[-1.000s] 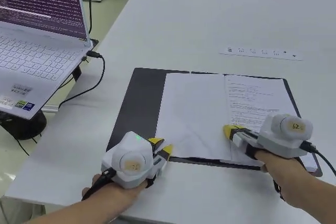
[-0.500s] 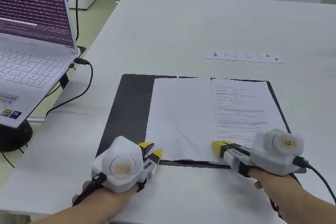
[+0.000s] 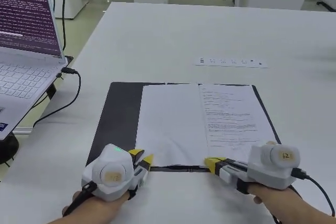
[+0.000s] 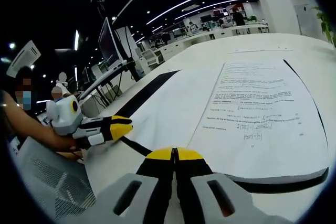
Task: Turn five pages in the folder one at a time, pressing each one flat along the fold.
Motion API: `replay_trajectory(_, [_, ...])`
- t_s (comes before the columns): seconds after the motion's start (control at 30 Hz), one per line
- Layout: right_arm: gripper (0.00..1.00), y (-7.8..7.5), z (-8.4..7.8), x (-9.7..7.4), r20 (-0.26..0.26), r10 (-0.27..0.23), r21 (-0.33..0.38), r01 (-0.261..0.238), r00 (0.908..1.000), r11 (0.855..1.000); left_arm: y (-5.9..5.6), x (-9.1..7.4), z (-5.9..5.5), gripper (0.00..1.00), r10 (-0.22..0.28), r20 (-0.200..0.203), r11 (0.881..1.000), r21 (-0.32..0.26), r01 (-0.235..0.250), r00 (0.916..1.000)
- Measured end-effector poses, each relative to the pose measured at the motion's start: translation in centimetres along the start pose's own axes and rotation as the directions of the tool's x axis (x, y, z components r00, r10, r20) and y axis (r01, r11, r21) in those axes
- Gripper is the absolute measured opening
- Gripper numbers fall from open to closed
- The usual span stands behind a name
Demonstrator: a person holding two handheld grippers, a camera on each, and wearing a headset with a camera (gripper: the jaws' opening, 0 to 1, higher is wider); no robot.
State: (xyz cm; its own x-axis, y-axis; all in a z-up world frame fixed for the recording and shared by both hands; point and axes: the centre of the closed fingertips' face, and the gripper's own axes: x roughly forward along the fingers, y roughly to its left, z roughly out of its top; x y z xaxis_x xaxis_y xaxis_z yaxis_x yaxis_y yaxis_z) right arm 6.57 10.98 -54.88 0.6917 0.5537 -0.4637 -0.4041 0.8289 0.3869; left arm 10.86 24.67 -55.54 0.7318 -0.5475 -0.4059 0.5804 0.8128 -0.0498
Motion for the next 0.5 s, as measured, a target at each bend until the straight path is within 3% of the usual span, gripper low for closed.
replay_trajectory(0.27, [0.00, 0.7, -0.7, -0.5, -0.020, 0.019, 0.014, -0.019, 0.9996, 1.000, 0.0, 0.0, 0.0, 0.12, 0.000, 0.000, 1.000, -0.002, 0.000, 1.0000])
replay_trajectory(0.33, [0.00, 1.1, -1.6, -0.8, -0.060, 0.034, 0.002, -0.034, 0.9976, 0.999, 0.0, 0.0, 0.0, 0.12, 0.000, -0.001, 1.000, -0.002, 0.000, 1.0000])
replay_trajectory(0.5, [0.00, 1.6, -1.8, -1.6, -0.039, 0.041, 0.031, -0.039, 0.9984, 0.999, 0.0, -0.1, 0.0, 0.13, -0.002, -0.003, 1.000, 0.001, 0.002, 1.0000])
